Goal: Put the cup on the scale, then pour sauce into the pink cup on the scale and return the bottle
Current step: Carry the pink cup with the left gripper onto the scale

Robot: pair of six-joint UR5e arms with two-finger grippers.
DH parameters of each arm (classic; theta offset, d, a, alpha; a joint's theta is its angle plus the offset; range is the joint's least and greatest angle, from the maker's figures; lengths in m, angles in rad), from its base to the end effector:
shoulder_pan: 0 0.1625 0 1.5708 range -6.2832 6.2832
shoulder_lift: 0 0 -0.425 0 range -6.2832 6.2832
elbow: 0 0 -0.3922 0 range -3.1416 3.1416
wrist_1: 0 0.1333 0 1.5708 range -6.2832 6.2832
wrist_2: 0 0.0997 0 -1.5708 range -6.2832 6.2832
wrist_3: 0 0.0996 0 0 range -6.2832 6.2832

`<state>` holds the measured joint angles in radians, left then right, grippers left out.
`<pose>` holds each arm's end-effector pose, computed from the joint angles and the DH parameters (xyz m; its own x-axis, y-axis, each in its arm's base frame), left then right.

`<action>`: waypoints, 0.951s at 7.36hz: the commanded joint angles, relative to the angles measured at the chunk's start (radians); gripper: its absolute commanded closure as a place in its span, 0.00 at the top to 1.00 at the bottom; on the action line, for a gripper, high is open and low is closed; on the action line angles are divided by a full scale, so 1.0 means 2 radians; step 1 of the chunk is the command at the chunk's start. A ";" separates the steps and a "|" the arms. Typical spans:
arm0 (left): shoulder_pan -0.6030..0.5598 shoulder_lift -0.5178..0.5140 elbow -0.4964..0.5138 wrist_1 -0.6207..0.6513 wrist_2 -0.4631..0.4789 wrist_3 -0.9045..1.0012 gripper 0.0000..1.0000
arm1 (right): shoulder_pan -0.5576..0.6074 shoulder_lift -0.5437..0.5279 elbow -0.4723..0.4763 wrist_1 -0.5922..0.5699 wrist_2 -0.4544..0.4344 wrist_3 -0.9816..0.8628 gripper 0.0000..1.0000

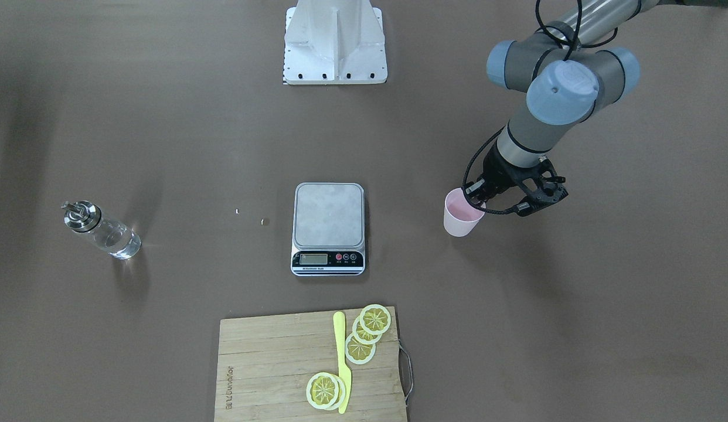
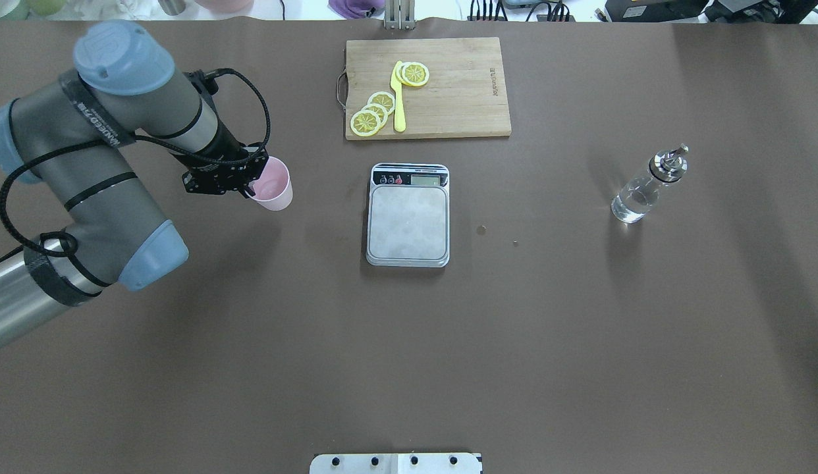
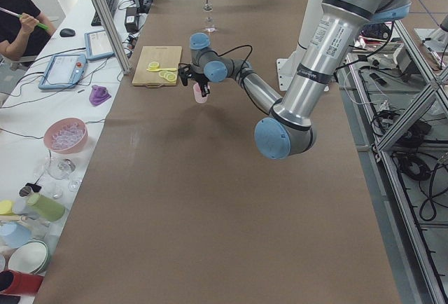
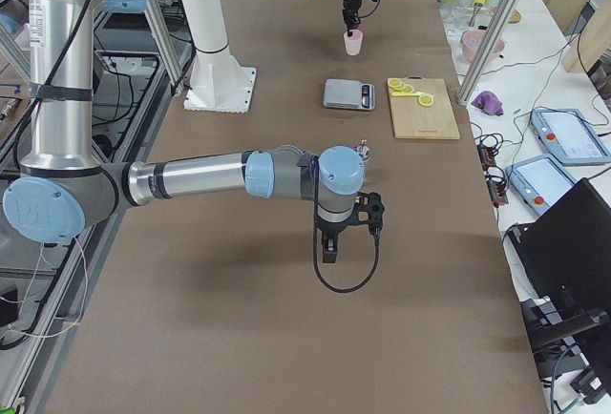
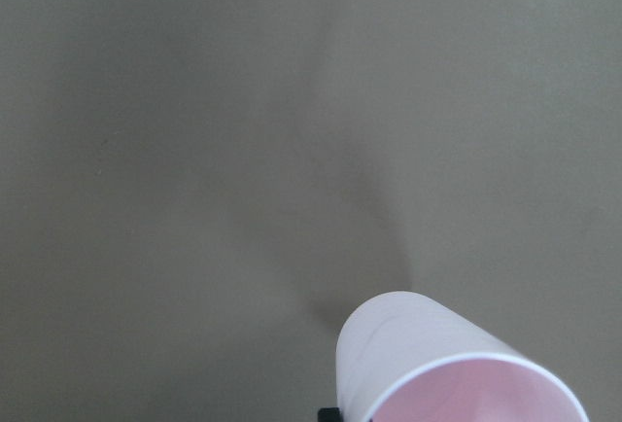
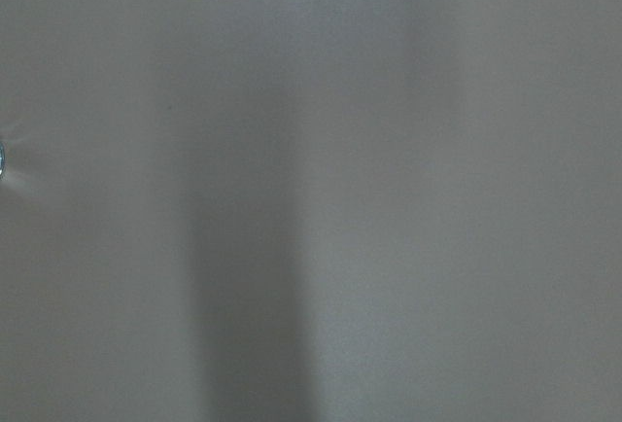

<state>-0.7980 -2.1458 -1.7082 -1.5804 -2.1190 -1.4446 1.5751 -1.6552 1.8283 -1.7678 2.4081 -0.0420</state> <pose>0.4018 -0.5286 0.2607 0.5664 -0.4270 -0.7049 0.3017 0.9034 -0.3048 0.0612 -0.4483 0.5875 0.6690 -0.0214 0.7430 0.0238 0.9997 0.0073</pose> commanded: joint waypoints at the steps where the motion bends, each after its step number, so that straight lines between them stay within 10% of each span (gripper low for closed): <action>1: 0.000 -0.070 0.009 0.062 -0.001 -0.071 0.00 | -0.001 0.000 0.000 0.000 0.000 0.000 1.00; 7: 0.037 -0.167 0.129 0.010 -0.034 -0.244 0.00 | -0.001 0.000 0.000 0.001 -0.001 0.000 1.00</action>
<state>-0.7379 -2.4775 -1.4652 -1.5336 -2.1459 -1.9096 1.5740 -1.6542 1.8285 -1.7656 2.4058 -0.0429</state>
